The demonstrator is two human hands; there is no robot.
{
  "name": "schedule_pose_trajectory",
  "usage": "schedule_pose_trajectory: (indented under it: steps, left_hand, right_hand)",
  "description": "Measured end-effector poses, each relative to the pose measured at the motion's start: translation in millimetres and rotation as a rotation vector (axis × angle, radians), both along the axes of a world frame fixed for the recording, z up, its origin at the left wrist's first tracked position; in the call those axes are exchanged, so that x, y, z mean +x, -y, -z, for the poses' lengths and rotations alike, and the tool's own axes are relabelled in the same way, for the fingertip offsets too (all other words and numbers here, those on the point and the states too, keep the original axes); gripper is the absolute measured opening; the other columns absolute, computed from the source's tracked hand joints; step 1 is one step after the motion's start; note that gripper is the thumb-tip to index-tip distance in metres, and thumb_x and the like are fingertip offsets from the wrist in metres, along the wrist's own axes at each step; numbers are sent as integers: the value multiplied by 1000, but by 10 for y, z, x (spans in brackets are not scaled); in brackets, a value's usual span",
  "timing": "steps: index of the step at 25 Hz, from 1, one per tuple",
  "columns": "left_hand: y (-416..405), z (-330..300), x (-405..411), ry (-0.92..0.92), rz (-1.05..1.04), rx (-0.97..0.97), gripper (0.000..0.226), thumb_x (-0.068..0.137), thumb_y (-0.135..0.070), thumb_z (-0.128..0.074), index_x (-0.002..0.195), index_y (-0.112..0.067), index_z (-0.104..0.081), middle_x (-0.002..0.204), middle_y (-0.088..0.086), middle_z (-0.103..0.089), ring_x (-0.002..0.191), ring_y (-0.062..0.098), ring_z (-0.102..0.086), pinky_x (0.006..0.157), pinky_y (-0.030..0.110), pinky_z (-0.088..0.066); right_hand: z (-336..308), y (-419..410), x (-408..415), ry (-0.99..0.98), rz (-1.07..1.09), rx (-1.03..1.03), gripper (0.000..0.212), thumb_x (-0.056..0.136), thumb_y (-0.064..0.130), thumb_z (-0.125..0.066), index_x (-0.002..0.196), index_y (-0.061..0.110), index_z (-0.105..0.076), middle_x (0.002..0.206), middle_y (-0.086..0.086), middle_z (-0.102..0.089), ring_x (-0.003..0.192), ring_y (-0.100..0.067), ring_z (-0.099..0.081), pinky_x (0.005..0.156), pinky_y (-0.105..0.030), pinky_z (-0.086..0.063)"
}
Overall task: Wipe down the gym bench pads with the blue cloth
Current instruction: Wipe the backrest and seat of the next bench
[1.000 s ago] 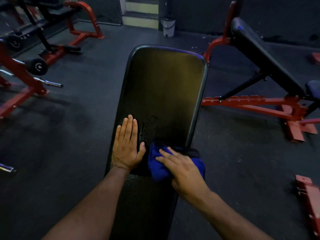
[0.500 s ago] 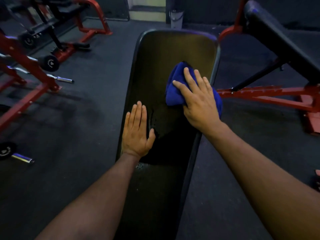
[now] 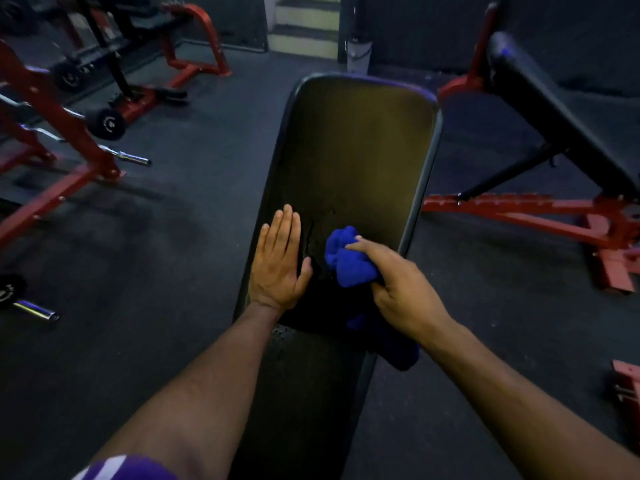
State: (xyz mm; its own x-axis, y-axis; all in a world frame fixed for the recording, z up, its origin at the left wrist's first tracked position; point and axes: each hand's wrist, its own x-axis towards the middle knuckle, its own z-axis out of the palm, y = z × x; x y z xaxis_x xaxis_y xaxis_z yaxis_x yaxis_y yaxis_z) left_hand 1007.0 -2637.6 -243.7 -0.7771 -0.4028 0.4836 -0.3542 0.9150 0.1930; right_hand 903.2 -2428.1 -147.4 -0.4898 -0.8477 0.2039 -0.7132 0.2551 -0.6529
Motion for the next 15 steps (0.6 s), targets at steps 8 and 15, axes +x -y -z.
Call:
schedule_pose_trajectory:
  steps: [8, 15]
  left_hand:
    - [-548, 458, 945, -10, 48, 86, 71, 106, -43, -34, 163, -8, -10, 172, 9, -8, 158, 27, -14, 127, 46, -12]
    - [-408, 929, 1073, 31, 82, -79, 77, 96, -40, -41, 161, -5, -19, 171, 13, -14, 158, 27, -15, 128, 44, -10]
  right_hand:
    - [-726, 529, -785, -425, 81, 12, 63, 81, 0, -58, 141, 16, -51, 153, -9, -42, 142, -35, -33, 118, -48, -24]
    - [33, 874, -588, -727, 27, 20, 55, 93, 30, -52, 147, 28, -40, 162, -2, -27, 151, -27, -18, 121, -50, -9]
